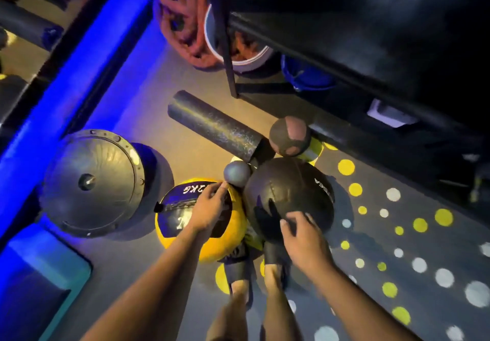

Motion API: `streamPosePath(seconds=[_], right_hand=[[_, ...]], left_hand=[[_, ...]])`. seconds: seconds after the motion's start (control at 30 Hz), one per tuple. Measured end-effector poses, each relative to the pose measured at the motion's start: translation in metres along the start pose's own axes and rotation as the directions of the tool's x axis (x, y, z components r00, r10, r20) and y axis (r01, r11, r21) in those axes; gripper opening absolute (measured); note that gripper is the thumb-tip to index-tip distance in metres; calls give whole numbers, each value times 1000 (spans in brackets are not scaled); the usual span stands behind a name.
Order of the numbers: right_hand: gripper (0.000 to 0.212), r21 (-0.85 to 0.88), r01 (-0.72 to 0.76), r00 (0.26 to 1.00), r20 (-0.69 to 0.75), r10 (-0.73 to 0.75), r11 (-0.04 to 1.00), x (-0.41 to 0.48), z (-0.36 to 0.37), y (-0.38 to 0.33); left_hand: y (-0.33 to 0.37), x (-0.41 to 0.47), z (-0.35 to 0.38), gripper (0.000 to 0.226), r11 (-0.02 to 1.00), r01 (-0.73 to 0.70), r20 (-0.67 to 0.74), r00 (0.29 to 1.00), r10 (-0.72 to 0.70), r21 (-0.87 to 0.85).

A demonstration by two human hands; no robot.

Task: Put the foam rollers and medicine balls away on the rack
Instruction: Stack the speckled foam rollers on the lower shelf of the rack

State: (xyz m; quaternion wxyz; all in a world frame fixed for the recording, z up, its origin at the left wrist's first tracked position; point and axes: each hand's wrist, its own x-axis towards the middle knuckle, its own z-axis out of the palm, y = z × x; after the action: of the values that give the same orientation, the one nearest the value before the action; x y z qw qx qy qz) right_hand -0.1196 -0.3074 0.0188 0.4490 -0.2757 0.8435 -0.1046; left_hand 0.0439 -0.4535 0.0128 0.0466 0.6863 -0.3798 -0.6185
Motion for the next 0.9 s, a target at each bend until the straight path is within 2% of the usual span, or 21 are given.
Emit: streamPosePath(seconds=[0.03, 0.13, 0.23, 0.3, 0.37, 0.43, 0.5, 0.6, 0.67, 0.7, 0.77, 0.83, 0.9], right_hand=[[27, -11, 28, 1000, 0, -28, 1000, 25, 14, -5], [32, -86, 92, 996, 6, -92, 992, 99, 51, -21], [43, -137, 197, 980, 36, -194, 971, 178, 79, -42], [60, -149, 233, 973, 36, -230, 961, 239, 95, -56], [92, -143, 251, 968, 54, -246, 957, 301, 107, -67], [126, -215, 266, 963, 101, -249, 940, 366, 126, -74], [151, -324, 252, 965, 159, -210, 912, 421, 153, -72], [164, -520, 273, 962, 169, -216, 809, 473, 180, -61], [163, -540, 284, 958, 137, -250, 792, 477, 177, -60], [160, -528, 288, 957, 120, -265, 799, 467, 173, -61], [154, -440, 243, 970, 86, -229, 865, 430, 157, -65], [148, -214, 156, 986, 93, -139, 964, 371, 137, -73], [148, 2, 90, 988, 125, -89, 996, 293, 106, -82]], left_hand=[[-6, 18, 2, 20, 998, 19, -11, 1000, -19, -62], [-29, 67, 6, 16, 970, 57, -31, 997, -66, -235], [-45, 130, 8, 19, 954, 31, -59, 997, -51, -298], [-50, 187, 15, 21, 948, -4, -82, 996, -24, -318], [-54, 244, 28, 24, 929, -51, -73, 997, 26, -368], [-63, 304, 43, 26, 889, -75, -59, 997, 54, -452], [-78, 353, 56, 29, 829, -72, -28, 997, 68, -555], [-97, 393, 64, 36, 776, -25, -7, 1000, 27, -630], [-105, 400, 66, 50, 773, 69, 4, 996, -85, -631], [-106, 390, 65, 55, 774, 99, 4, 992, -123, -626], [-97, 354, 63, 51, 812, 111, -2, 991, -137, -573], [-78, 294, 60, 47, 807, 136, 34, 989, -142, -575], [-58, 222, 56, 48, 766, 153, 106, 988, -110, -624]])
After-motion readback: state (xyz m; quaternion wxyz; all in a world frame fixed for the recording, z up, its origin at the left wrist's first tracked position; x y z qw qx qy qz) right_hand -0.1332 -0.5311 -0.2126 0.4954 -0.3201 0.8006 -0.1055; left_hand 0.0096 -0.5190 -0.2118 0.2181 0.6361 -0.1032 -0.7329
